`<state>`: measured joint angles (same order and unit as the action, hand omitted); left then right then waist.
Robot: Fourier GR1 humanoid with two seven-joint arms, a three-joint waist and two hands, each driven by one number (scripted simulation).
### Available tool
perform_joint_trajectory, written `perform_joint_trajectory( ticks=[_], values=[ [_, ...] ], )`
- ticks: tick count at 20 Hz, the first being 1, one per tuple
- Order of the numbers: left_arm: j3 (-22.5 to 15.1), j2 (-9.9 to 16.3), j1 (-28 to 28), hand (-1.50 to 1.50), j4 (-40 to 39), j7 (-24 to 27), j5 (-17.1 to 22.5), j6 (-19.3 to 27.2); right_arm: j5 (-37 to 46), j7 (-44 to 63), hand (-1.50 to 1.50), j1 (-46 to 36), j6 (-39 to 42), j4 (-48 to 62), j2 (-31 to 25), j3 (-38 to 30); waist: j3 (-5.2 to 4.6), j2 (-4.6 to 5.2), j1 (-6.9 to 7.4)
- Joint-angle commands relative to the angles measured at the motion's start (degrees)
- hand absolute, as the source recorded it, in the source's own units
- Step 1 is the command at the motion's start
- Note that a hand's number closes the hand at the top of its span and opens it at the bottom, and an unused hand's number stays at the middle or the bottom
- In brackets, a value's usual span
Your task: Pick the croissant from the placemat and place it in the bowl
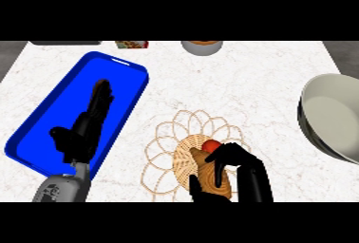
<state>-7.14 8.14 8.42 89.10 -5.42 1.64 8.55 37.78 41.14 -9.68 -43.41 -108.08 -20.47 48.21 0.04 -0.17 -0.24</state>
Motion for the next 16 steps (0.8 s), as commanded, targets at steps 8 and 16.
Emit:
perform_joint_trajectory(
  ticks=[8, 16],
  values=[
    [0.59, -0.24, -1.71, 0.0, 0.1, 0.67, 0.01, -1.02, 15.74, 19.03, 1.5, -7.21, 23.06, -23.57, -3.87, -12.89, -0.16, -0.14, -0.28],
    [1.27, -0.67, -1.06, 0.0, -2.02, 2.9, -1.29, -0.74, 9.01, 27.96, 1.5, -22.64, 39.39, -21.25, -0.93, -27.72, -0.13, 0.11, 0.42]
  ],
)
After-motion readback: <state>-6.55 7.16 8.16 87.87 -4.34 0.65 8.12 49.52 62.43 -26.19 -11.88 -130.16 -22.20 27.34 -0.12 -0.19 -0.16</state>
